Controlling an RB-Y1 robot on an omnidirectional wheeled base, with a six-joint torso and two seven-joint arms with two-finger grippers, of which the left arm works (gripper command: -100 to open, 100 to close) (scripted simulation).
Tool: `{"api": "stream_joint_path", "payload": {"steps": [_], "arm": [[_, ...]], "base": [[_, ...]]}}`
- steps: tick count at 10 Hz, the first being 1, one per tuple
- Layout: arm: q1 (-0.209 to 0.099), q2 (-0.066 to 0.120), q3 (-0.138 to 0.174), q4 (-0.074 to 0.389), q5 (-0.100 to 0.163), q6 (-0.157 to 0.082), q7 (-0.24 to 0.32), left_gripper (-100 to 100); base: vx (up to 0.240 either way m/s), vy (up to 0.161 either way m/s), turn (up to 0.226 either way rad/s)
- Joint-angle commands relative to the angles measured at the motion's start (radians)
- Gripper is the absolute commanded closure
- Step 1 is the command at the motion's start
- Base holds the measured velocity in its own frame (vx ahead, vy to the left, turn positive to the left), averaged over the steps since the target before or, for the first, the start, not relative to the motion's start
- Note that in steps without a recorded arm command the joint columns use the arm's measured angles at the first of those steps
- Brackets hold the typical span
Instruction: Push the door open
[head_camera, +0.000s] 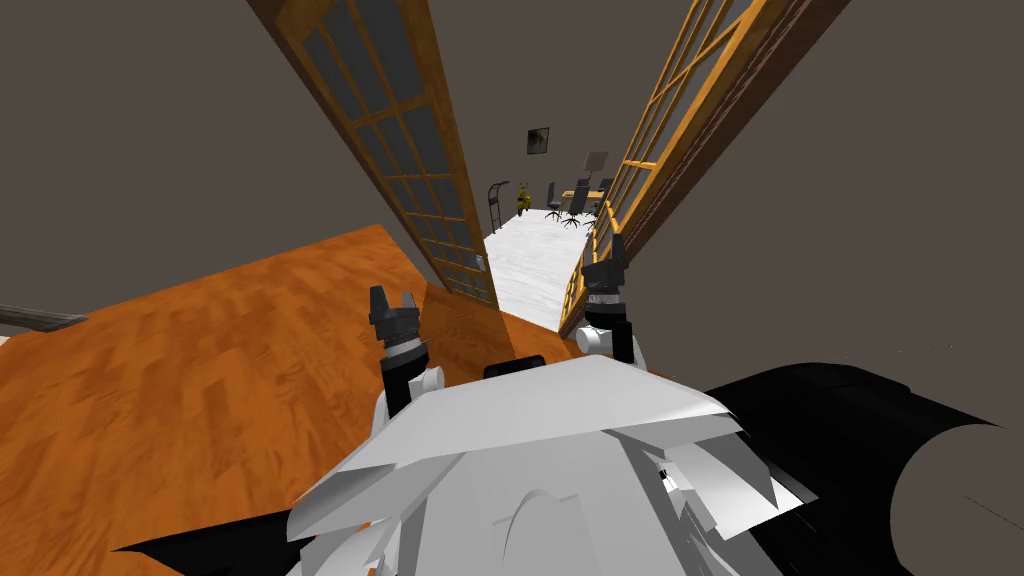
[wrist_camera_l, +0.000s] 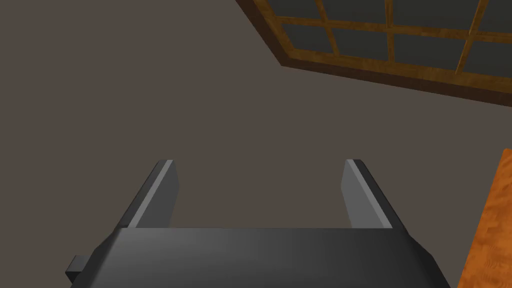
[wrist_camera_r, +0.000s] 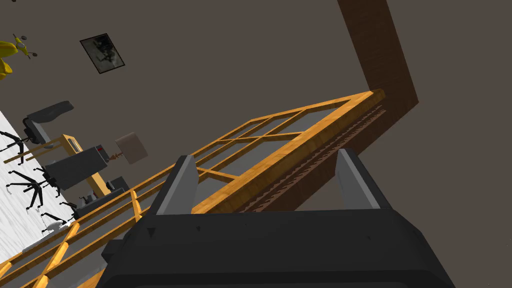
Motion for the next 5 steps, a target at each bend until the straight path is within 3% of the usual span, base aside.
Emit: {"api": "stream_joint_path", "payload": {"steps": [1,5], "arm": [[-0.007,0.01,-0.003,0.026,-0.008,-0.007,-0.029,-100],[-0.031,0.035,-0.011,0.109,-0.032,-0.03,-0.121,-100]], "base": [[0.048,0.03,-0.034],[0.124,0.049,-0.042]]}}
